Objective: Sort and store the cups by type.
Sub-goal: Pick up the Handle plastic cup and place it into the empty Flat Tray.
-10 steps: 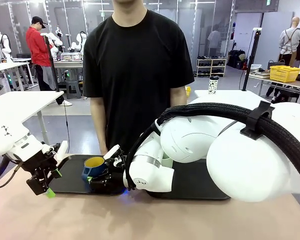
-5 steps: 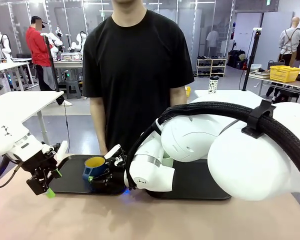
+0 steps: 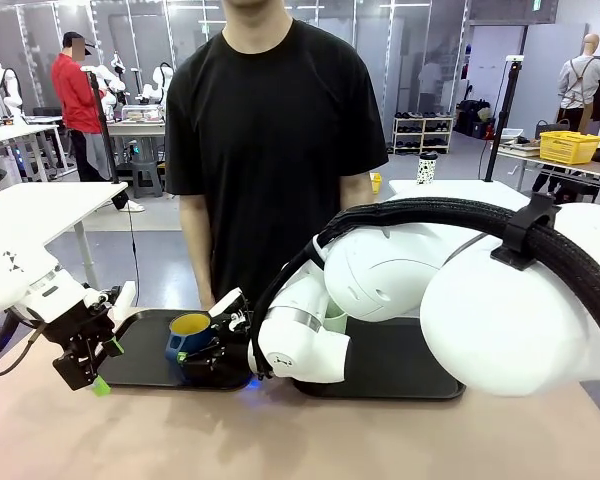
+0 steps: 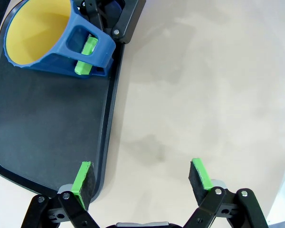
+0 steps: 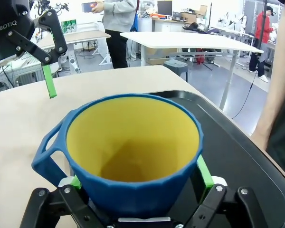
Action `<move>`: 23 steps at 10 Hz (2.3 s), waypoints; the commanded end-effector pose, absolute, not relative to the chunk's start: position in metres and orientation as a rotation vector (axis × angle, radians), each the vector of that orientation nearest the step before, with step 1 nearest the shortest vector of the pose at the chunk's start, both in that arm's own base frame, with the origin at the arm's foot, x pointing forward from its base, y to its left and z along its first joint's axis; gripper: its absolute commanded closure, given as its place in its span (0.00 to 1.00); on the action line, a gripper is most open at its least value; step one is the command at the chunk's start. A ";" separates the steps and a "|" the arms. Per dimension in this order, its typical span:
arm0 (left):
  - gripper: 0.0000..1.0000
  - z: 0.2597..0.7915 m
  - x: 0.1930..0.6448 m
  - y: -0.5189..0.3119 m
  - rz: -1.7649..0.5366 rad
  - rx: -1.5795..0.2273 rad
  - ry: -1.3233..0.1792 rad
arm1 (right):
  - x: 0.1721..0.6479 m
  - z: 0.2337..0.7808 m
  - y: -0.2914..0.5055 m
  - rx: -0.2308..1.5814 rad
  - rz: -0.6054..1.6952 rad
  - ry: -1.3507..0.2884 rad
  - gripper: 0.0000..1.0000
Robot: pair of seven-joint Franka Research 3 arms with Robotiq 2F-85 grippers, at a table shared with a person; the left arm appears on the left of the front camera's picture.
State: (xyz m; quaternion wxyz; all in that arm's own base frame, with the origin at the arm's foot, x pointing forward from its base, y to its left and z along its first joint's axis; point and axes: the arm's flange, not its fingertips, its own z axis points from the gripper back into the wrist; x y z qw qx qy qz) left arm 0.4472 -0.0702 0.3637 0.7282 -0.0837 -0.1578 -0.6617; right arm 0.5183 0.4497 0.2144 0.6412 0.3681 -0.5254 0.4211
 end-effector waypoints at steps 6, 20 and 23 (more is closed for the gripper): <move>0.00 0.364 0.449 -0.070 -1.456 -0.187 -0.355 | 0.450 0.197 0.445 0.759 0.940 -1.190 0.00; 0.00 0.364 0.449 -0.070 -1.456 -0.187 -0.355 | 0.389 0.223 0.392 0.674 0.967 -1.058 0.00; 0.00 0.364 0.449 -0.070 -1.456 -0.187 -0.355 | 0.355 0.244 0.374 0.578 0.988 -0.997 0.00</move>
